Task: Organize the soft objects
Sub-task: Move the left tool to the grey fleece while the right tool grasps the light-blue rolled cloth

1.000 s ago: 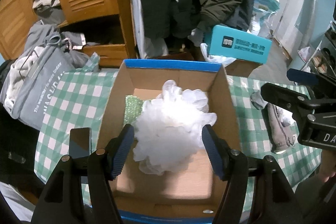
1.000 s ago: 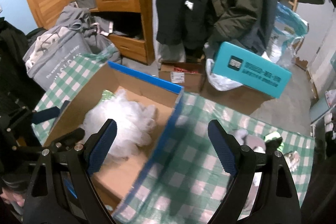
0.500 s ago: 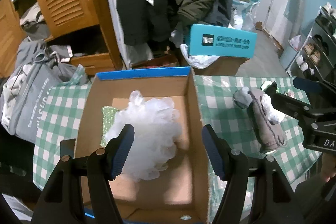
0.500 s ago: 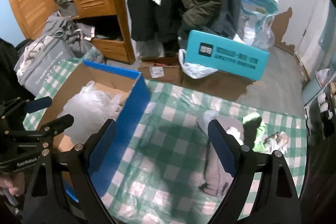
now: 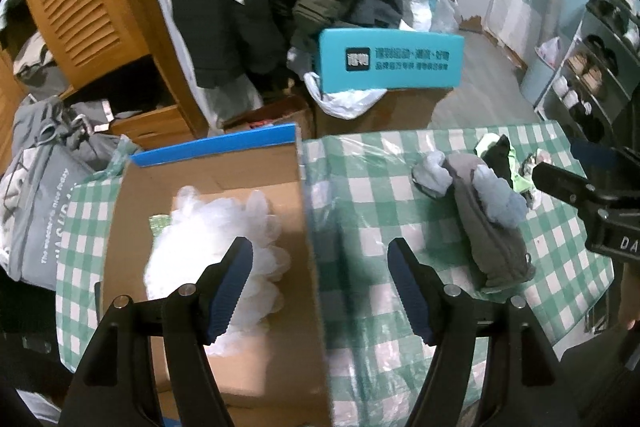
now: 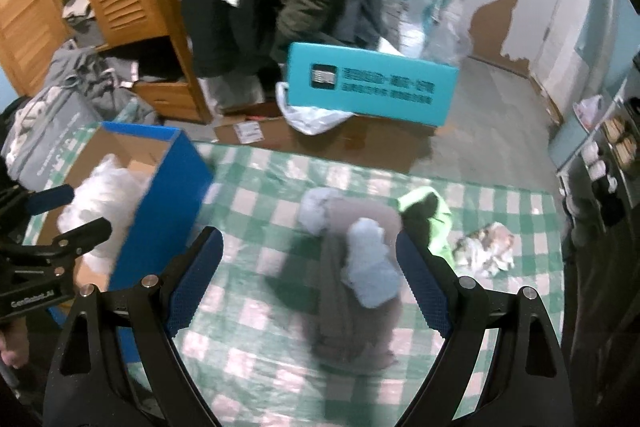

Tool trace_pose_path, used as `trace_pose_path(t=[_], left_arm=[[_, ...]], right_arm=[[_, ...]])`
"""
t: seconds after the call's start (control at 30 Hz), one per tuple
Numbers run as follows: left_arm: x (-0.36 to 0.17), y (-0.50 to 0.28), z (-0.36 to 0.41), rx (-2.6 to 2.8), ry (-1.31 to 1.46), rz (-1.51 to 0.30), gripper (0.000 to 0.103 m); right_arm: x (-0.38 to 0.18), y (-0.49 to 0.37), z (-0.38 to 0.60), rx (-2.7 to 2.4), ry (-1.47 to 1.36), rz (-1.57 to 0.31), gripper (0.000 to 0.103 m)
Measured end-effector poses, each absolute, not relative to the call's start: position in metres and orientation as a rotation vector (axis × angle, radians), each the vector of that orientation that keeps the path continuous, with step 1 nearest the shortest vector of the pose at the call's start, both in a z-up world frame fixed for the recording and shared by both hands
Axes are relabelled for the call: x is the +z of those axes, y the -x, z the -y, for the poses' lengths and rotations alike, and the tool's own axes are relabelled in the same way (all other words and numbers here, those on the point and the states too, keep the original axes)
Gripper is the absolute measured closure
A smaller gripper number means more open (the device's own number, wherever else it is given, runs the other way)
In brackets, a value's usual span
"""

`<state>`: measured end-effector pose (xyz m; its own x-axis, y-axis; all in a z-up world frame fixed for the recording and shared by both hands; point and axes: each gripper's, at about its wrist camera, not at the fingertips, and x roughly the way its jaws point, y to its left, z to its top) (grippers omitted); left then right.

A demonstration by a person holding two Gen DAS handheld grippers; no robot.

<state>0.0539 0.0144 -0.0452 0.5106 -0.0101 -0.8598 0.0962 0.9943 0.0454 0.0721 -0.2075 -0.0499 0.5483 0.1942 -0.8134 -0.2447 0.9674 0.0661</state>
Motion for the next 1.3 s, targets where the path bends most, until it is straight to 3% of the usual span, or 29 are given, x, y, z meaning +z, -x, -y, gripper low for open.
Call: trace_pose_path(t=[1.0,1.07,1.17,1.23,1.3], left_arm=[[-0.125,-0.104,0.043,-0.106,-0.082,-1.216,0.032],[-0.13,-0.106,0.045,-0.109,-0.074,-1.23,0.032],[-0.131,-0.106,0.048,-0.109,-0.09,-1.229,0.031],[-0.132,-0.107,0.05,-0.118,-0.086,-1.234,0.031],[-0.131,-0.107,0.051,-0.117,-0.084,-1.231,0.031]], right_arm=[[-0.169,-0.115,0.25,0.196,0.036,-1.196,0.016],[-0.172,-0.116,0.25,0.201,0.039,-1.202,0.022],[-0.177,-0.116,0.247,0.222,0.048,-1.217,0.039],[-0.179,-0.115,0.245,0.243,0.051,-1.227,0.057],[-0.178,-0.113,0.243,0.243,0.067,-1.225,0.062]])
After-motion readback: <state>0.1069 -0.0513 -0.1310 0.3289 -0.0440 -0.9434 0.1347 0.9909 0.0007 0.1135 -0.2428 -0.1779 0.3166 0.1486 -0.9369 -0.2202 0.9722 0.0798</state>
